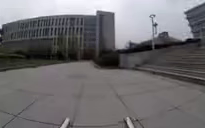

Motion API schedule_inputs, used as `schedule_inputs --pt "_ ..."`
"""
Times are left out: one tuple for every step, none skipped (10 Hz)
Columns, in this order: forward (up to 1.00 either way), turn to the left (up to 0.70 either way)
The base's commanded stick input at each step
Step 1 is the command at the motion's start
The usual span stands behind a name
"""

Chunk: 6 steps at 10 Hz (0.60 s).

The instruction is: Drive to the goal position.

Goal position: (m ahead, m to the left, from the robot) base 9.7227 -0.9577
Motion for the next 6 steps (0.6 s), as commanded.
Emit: schedule_inputs --pt "1.0 0.0" --pt "1.0 0.0" --pt "1.0 0.0" --pt "1.0 0.0" --pt "1.0 0.0" --pt "1.0 0.0"
